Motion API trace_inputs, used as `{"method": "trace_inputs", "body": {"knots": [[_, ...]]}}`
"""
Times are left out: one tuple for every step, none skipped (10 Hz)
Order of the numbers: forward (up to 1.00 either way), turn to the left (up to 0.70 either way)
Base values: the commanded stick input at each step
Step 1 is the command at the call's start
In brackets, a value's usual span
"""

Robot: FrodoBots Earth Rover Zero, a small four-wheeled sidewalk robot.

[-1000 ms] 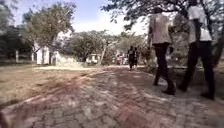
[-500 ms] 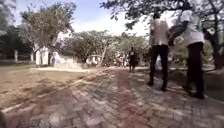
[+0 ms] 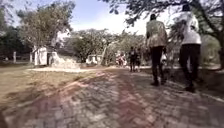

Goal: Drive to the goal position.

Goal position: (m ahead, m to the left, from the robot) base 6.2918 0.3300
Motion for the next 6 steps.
{"method": "trace_inputs", "body": {"knots": [[0.85,0.00],[0.85,0.00],[0.85,0.00],[0.85,0.00],[0.85,0.00],[0.85,0.00]]}}
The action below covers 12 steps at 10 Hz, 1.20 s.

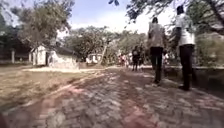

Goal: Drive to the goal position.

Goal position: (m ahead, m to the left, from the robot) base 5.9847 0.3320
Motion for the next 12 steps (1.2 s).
{"method": "trace_inputs", "body": {"knots": [[0.85,0.00],[0.85,0.00],[0.85,0.00],[0.85,0.00],[0.85,0.00],[0.85,0.00],[0.85,0.00],[0.85,0.00],[0.85,0.00],[0.85,0.00],[0.85,0.00],[0.85,0.00]]}}
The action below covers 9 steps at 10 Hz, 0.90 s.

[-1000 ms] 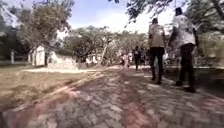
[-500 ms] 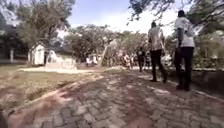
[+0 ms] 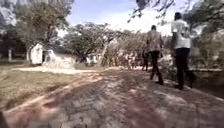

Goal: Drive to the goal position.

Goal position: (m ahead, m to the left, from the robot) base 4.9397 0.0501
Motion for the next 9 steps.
{"method": "trace_inputs", "body": {"knots": [[0.85,0.00],[0.85,0.00],[0.85,0.00],[0.85,0.00],[0.85,0.00],[0.85,0.00],[0.85,0.00],[0.85,0.00],[0.85,0.00]]}}
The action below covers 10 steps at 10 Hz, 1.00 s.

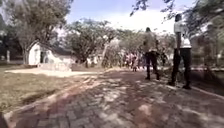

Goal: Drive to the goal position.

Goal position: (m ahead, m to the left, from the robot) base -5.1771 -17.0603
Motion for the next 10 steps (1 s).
{"method": "trace_inputs", "body": {"knots": [[0.85,0.00],[0.85,0.00],[0.85,0.00],[0.85,0.00],[0.85,0.00],[0.85,0.00],[0.85,0.00],[0.85,0.00],[0.85,0.00],[0.85,0.00]]}}
